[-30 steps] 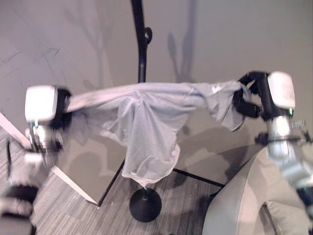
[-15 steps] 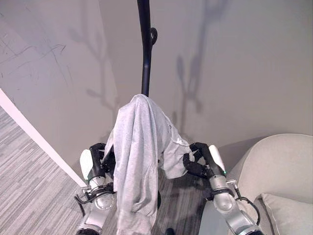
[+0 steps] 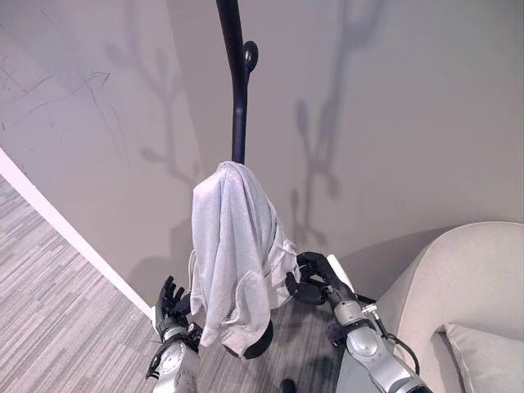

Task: Hang the clothes on the sofa on the clothes rack.

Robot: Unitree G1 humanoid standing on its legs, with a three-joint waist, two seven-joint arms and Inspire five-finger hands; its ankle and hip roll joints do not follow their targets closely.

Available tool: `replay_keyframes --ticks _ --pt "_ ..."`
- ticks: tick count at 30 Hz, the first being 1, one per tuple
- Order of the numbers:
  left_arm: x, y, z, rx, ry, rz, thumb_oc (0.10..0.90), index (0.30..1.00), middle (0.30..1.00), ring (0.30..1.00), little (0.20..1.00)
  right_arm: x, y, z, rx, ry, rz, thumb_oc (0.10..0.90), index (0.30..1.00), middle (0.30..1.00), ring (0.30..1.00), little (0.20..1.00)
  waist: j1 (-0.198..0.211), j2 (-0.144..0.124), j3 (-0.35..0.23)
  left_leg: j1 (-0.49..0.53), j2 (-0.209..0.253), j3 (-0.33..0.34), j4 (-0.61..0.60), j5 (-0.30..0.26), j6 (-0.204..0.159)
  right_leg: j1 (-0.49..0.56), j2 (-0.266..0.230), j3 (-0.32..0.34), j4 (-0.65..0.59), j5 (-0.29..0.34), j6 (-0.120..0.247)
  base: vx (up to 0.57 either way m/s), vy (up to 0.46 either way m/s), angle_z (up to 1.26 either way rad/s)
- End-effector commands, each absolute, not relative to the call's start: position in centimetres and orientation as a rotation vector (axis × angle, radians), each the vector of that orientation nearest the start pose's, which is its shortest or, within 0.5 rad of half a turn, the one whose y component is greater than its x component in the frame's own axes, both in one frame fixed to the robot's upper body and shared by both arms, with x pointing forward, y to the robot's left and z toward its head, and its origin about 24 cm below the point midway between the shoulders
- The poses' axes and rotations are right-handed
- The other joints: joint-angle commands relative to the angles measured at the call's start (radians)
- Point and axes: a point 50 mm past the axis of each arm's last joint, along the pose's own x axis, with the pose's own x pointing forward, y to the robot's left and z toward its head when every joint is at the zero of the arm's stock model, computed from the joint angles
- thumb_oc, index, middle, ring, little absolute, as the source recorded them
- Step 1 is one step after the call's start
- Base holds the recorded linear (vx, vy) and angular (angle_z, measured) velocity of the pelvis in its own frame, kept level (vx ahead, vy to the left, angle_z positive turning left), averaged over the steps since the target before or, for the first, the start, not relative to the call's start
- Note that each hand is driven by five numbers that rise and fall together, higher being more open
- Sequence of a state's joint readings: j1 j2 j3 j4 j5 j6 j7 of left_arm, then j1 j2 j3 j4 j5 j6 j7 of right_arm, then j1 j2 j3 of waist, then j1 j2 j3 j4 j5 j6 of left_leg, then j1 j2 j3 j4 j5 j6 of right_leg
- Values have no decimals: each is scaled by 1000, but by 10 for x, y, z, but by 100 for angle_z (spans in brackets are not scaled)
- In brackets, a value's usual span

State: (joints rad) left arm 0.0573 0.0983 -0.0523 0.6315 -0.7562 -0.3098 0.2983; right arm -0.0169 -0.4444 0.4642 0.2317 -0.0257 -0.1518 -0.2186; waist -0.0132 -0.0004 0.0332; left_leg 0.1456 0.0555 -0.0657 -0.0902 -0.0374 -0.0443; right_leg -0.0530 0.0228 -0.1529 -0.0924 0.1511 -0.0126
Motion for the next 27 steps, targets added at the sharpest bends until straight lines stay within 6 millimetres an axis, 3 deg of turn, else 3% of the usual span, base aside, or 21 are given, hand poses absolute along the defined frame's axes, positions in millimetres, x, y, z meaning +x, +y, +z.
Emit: replay_keyframes --ticks 1,4,7,8,11,12,14,15,17,18,19,20,21,23,27 --pt "186 217 -93 -544 432 657 800 900 900 900 900 246 -160 15 -360 -17 205 800 900 900 900 900 18 -58 -38 23 -29 20 3 -67 18 23 -94 24 10 -56 113 -4 -12 12" --pt "165 222 -108 -572 494 677 800 900 900 900 900 246 -174 13 -271 6 168 800 900 900 900 900 27 -64 -35 22 -28 16 3 -64 17 26 -95 17 10 -57 113 0 0 0" --pt "129 234 -134 -570 639 768 800 900 900 900 900 243 -186 13 -261 19 172 800 900 900 900 900 34 -71 -34 23 -26 13 3 -63 15 29 -93 17 11 -61 114 0 0 0" --pt "129 234 -134 -570 639 768 800 900 900 900 900 243 -186 13 -261 19 172 800 900 900 900 900 34 -71 -33 23 -26 13 3 -63 15 29 -93 17 11 -61 114 0 0 0" --pt "74 253 -155 -497 848 900 800 900 900 900 900 241 -205 20 -225 15 175 800 900 900 900 900 35 -74 -34 28 -24 19 4 -67 15 26 -86 30 14 -62 115 0 0 0" --pt "74 253 -155 -497 847 900 800 900 900 900 900 241 -205 20 -225 15 175 800 900 900 900 900 36 -75 -33 29 -24 19 4 -68 15 26 -86 31 14 -62 115 0 0 0" --pt "49 258 -159 -523 891 983 800 900 900 900 900 232 -218 10 -29 55 92 800 900 900 900 900 32 -75 -34 39 -23 37 5 -74 17 25 -77 42 17 -62 114 7 -12 -7" --pt "49 258 -159 -523 891 983 800 900 900 900 900 232 -218 10 -28 55 92 800 900 900 900 900 33 -75 -34 39 -23 38 5 -74 17 25 -77 43 17 -62 114 17 -10 -15" --pt "39 256 -161 -548 913 1015 800 900 900 900 900 221 -222 -8 150 108 -9 800 900 900 900 900 28 -74 -36 45 -22 42 4 -76 17 30 -74 44 18 -66 113 18 -2 -24" --pt "34 253 -162 -556 932 1009 800 900 900 900 900 206 -224 -36 350 192 -140 800 900 900 900 900 23 -73 -39 49 -22 42 4 -77 18 36 -73 41 17 -69 112 22 1 -9" --pt "32 252 -163 -559 938 1009 800 900 900 900 900 200 -224 -47 392 232 -177 800 900 900 900 900 23 -74 -39 51 -20 41 4 -78 17 38 -73 39 18 -70 112 0 0 0" --pt "32 247 -164 -551 963 989 800 900 900 900 900 181 -220 -81 520 380 -317 800 900 900 900 900 22 -73 -42 52 -18 38 4 -78 15 40 -73 36 18 -73 110 21 0 4" --pt "37 246 -165 -533 970 958 800 900 900 900 900 173 -217 -98 585 457 -385 800 900 900 900 900 23 -72 -42 52 -17 35 4 -78 14 42 -72 34 18 -75 109 0 0 0" --pt "56 239 -165 -435 1012 817 800 900 900 900 900 131 -199 -151 717 830 -576 800 900 900 900 900 37 -67 -47 49 -15 20 4 -77 12 49 -71 28 16 -79 105 34 -4 10" --pt "72 234 -164 -354 1031 710 800 900 900 900 900 99 -194 -169 746 1047 -725 800 900 900 900 900 52 -57 -47 47 -12 3 5 -76 11 58 -70 18 13 -87 100 37 -2 19"
